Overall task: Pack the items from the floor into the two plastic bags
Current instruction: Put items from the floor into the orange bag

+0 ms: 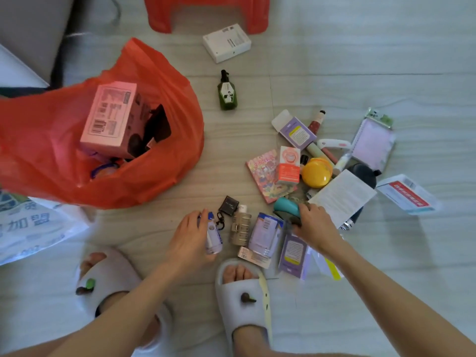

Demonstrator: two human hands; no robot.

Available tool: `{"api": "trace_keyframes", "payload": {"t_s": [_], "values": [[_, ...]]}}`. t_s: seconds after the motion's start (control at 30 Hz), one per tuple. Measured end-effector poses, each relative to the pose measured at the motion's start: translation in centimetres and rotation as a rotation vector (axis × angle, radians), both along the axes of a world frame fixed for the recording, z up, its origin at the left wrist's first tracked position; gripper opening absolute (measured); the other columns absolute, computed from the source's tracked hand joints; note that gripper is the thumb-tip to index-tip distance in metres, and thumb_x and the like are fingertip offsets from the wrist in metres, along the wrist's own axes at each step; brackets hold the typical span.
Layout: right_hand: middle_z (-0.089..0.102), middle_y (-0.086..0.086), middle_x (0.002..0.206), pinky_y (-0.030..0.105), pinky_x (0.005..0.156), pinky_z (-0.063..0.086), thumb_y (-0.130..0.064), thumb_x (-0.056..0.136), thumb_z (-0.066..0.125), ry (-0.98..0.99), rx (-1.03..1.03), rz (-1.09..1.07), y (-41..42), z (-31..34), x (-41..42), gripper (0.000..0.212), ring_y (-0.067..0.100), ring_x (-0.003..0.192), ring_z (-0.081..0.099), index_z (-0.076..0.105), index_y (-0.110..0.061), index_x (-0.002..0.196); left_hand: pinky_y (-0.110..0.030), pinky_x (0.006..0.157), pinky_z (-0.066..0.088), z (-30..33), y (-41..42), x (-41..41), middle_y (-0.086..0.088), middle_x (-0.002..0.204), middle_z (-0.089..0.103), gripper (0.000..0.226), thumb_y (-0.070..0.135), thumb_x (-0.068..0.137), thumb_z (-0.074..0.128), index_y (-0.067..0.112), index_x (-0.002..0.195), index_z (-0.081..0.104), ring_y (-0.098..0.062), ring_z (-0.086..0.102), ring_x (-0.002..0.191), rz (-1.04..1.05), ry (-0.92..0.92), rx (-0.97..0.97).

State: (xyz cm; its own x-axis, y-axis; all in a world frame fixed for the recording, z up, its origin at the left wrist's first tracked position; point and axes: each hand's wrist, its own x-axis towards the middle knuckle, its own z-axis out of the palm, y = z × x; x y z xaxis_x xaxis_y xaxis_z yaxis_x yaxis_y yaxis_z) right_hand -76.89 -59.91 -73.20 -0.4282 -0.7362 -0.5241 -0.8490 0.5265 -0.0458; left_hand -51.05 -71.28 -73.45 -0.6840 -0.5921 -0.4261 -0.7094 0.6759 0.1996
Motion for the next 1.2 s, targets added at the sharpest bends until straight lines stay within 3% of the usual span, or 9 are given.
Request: {"api": "trace_keyframes", "payload": {"t_s": [0.17,0.33,0.47,0.57,0.67,0.77,0.87,0.97,1.2], "values": [[0.057,0.021,0.11,0.037,0.077,0.04,-0.034,0.083,0.06,-0.077,-0.143,-0.119,-0.5,2.7,0.6,0.045,0.037,0.101,0.051,0.052,-0.006,0.117,-0.048,0.083,0.049,2.5,-0.1,2.0,-0.03,0.115,0.055,0.106,0.034,0.044,0.088,-0.011,0.128,0.044,-0.047,0.056,0.102,0.11,0.118,0.079],[0.057,0.017,0.108,0.033,0.08,0.039,-0.022,0.079,0.064,-0.217,-0.399,-0.141,-2.7,8.8,2.5,0.045,0.031,0.099,0.051,0.054,-0.005,0.12,-0.035,0.1,0.036,8.0,-0.9,2.2,-0.018,0.136,0.039,0.104,0.044,0.063,0.078,-0.001,0.141,0.027,-0.033,0.039,0.125,0.153,0.302,0.024],[0.061,0.007,0.1,0.031,0.079,0.045,-0.024,0.079,0.064,-0.331,-0.549,-0.076,-5.2,14.2,5.1,0.042,0.023,0.094,0.054,0.055,-0.014,0.119,-0.034,0.092,0.042,12.9,-2.3,2.8,-0.016,0.126,0.049,0.105,0.064,0.059,0.06,-0.002,0.137,0.036,-0.03,0.049,0.113,0.16,0.419,-0.181],[0.061,0.001,0.093,0.011,0.065,0.041,-0.02,0.081,0.063,-0.466,-0.615,-0.085,-7.0,17.5,7.0,0.032,0.012,0.081,0.054,0.058,-0.018,0.112,-0.038,0.091,0.044,15.8,-3.7,3.4,-0.018,0.127,0.05,0.103,0.061,0.059,0.062,-0.003,0.136,0.037,-0.033,0.05,0.114,0.248,0.46,-0.305],[0.062,-0.003,0.09,0.009,0.063,0.042,-0.017,0.081,0.064,-0.572,-0.679,-0.098,-9.3,19.8,9.3,0.031,0.005,0.079,0.055,0.06,-0.024,0.111,-0.041,0.087,0.048,17.8,-6.1,4.6,-0.02,0.125,0.051,0.104,0.069,0.06,0.047,-0.004,0.134,0.039,-0.036,0.052,0.11,0.307,0.505,-0.43],[0.063,-0.008,0.086,0.02,0.071,0.049,-0.017,0.081,0.065,-0.644,-0.707,-0.136,-11.8,20.6,11.1,0.031,0.007,0.081,0.058,0.061,-0.026,0.11,-0.039,0.086,0.047,18.4,-9.7,5.4,-0.019,0.128,0.048,0.102,0.064,0.063,0.063,-0.002,0.136,0.036,-0.035,0.05,0.111,0.339,0.437,-0.455],[0.061,-0.015,0.075,0.008,0.06,0.045,-0.017,0.081,0.065,-0.705,-0.718,-0.172,-14.1,20.4,12.3,0.018,0.002,0.074,0.058,0.062,-0.027,0.095,-0.036,0.069,0.051,17.1,-13.3,5.7,-0.02,0.105,0.059,0.093,0.05,0.053,0.079,-0.005,0.122,0.05,-0.036,0.06,0.088,0.251,0.271,-0.497],[0.061,-0.016,0.076,0.008,0.056,0.046,-0.017,0.082,0.064,-0.776,-0.707,-0.199,-16.4,19.8,13.3,0.02,-0.001,0.072,0.058,0.063,-0.022,0.102,-0.035,0.072,0.051,14.9,-16.0,6.2,-0.015,0.097,0.064,0.084,0.045,0.042,0.078,-0.001,0.11,0.059,-0.031,0.063,0.082,0.056,0.028,-0.533],[0.067,0.003,0.09,0.034,0.081,0.051,-0.026,0.081,0.061,-0.695,-0.709,-0.285,-24.3,17.2,15.7,0.017,0.023,0.09,0.063,0.065,-0.015,0.094,-0.035,0.08,0.052,14.8,-21.6,7.2,-0.01,0.097,0.067,0.076,0.039,0.039,0.075,0.004,0.106,0.065,-0.026,0.064,0.086,-0.335,-0.118,-0.713]]}}
